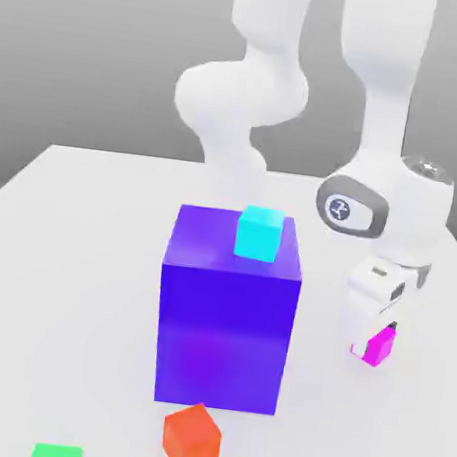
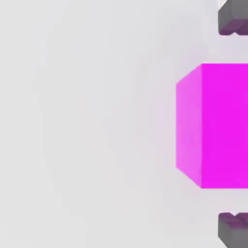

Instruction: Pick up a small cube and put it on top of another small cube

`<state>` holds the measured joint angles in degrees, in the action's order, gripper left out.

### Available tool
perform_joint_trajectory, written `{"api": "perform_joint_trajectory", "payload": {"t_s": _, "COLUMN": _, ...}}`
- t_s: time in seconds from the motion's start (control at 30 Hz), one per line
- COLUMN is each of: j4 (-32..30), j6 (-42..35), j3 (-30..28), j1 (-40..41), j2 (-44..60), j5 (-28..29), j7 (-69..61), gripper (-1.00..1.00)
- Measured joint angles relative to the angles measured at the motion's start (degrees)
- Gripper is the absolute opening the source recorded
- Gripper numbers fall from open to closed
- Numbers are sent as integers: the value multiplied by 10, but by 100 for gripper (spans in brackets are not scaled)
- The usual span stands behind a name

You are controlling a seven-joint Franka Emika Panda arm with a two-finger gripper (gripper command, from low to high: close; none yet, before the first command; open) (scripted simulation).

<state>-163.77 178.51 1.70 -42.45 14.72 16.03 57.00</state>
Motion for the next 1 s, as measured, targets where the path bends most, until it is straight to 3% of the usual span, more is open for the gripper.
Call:
{"api": "perform_joint_trajectory", "payload": {"t_s": 0.23, "j4": -4, "j6": -18, "j3": 16, "j1": 13, "j2": -22, "j5": -13, "j7": -12, "gripper": -100}}
{"api": "perform_joint_trajectory", "payload": {"t_s": 0.47, "j4": -30, "j6": -112, "j3": 89, "j1": 47, "j2": -142, "j5": -148, "j7": -109, "gripper": -100}}
{"api": "perform_joint_trajectory", "payload": {"t_s": 0.6, "j4": 19, "j6": -162, "j3": 36, "j1": 22, "j2": -135, "j5": -140, "j7": -120, "gripper": -100}}
{"api": "perform_joint_trajectory", "payload": {"t_s": 0.7, "j4": 69, "j6": -192, "j3": -10, "j1": 114, "j2": -112, "j5": -137, "j7": -135, "gripper": -100}}
{"api": "perform_joint_trajectory", "payload": {"t_s": 1.0, "j4": 214, "j6": -274, "j3": -96, "j1": 243, "j2": -46, "j5": -169, "j7": -210, "gripper": -100}}
